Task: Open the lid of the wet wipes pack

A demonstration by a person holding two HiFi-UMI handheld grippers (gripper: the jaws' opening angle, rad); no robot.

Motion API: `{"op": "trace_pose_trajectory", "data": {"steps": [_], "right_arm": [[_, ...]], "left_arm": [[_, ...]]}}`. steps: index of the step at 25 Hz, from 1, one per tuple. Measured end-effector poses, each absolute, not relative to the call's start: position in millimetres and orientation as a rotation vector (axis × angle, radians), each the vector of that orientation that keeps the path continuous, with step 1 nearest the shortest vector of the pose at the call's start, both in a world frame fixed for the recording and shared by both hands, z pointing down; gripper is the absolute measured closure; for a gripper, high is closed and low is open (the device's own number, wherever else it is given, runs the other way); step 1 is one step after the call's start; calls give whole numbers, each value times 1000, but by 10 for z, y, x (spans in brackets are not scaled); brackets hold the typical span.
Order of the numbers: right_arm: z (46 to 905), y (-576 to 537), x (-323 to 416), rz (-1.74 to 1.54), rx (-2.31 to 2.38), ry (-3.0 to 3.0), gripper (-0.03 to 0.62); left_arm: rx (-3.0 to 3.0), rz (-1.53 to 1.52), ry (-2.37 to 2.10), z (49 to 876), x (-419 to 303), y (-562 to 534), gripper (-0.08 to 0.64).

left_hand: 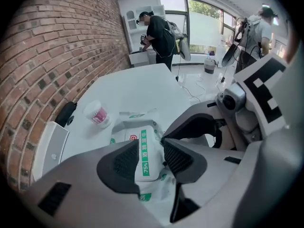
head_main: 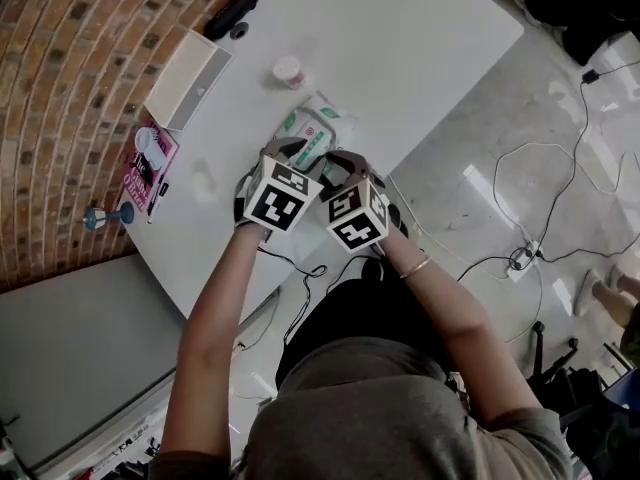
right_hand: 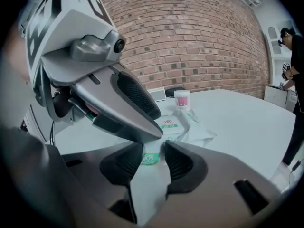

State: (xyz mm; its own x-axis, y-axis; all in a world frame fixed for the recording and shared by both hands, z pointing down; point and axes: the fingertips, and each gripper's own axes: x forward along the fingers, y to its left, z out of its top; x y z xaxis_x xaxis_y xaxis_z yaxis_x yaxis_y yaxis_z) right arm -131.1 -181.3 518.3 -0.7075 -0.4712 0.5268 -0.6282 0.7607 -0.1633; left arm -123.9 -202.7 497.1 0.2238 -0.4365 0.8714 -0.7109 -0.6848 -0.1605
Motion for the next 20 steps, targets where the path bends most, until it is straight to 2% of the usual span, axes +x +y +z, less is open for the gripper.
{"op": "trace_pose_trajectory", "data": {"steps": [20], "right_arm": [[5191,-1794,-1309,423,851,-2485,434]], "left_arm": [[2159,1615,-1043,5054,-1218,-2068,397]]}}
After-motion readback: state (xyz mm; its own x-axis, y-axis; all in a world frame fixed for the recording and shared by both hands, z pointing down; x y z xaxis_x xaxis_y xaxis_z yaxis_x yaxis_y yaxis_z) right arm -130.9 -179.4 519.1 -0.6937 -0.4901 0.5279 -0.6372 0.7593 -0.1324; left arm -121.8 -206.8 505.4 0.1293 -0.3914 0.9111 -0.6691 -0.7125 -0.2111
